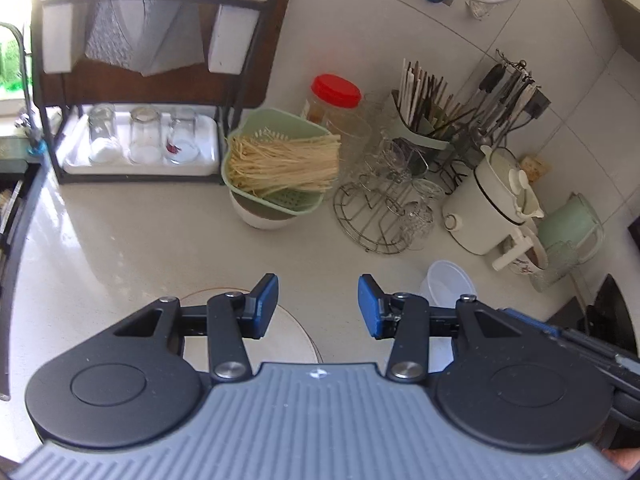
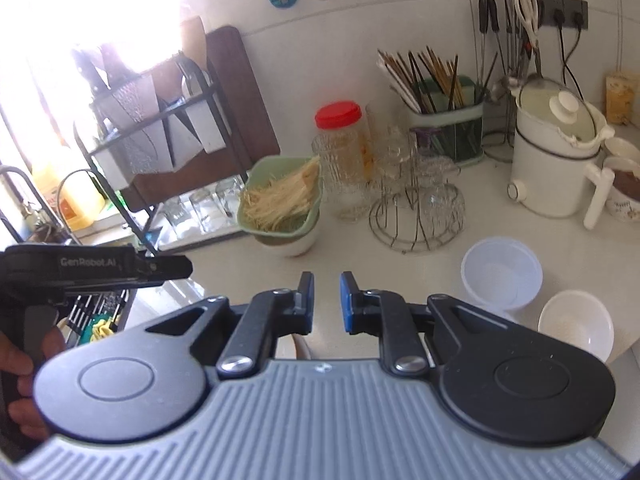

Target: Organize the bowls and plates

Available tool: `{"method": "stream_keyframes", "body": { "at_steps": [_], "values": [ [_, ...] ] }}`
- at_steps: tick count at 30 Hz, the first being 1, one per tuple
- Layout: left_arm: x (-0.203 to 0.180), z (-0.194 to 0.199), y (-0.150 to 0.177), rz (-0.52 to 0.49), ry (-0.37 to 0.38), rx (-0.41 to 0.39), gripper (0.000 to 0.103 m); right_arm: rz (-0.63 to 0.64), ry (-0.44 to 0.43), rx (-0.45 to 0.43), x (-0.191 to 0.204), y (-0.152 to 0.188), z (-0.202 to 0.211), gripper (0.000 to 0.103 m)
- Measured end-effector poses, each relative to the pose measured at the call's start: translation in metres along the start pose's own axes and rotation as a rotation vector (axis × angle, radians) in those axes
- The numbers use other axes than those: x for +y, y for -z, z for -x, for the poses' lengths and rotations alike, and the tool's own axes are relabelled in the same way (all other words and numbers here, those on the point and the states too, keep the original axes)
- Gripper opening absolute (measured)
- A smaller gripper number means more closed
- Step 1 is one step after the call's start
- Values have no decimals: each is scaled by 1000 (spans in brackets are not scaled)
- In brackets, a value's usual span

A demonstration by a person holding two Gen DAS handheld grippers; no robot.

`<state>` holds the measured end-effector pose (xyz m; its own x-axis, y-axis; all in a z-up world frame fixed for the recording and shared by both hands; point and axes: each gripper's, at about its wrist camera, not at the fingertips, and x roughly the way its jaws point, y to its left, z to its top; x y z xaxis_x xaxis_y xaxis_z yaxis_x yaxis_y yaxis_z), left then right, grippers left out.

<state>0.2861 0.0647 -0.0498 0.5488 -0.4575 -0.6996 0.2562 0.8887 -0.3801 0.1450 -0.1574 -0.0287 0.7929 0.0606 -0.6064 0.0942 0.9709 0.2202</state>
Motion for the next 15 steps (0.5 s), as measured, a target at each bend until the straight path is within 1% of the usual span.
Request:
{"method": "stream_keyframes", "body": {
  "at_steps": [3, 4, 7, 11, 12, 15],
  "values": [
    [12, -11, -1, 27, 68, 45, 49, 0, 37, 36, 8, 4, -6, 17],
    [12, -13, 0, 17, 70, 46, 49, 5, 42, 48, 9, 4, -7, 17],
    [4, -15, 3, -56, 63, 47, 49, 20, 52, 72, 10, 6, -4, 17],
    [-8, -17, 7, -75, 92, 66, 51, 42, 52, 75, 2, 4, 2, 17],
    [-13, -18, 9, -74, 95, 60, 51, 46, 54, 70, -1, 4, 4, 17],
    [-27, -20, 16, -47, 113, 48, 51, 49, 55, 53, -16, 5, 9, 16]
  ]
}}
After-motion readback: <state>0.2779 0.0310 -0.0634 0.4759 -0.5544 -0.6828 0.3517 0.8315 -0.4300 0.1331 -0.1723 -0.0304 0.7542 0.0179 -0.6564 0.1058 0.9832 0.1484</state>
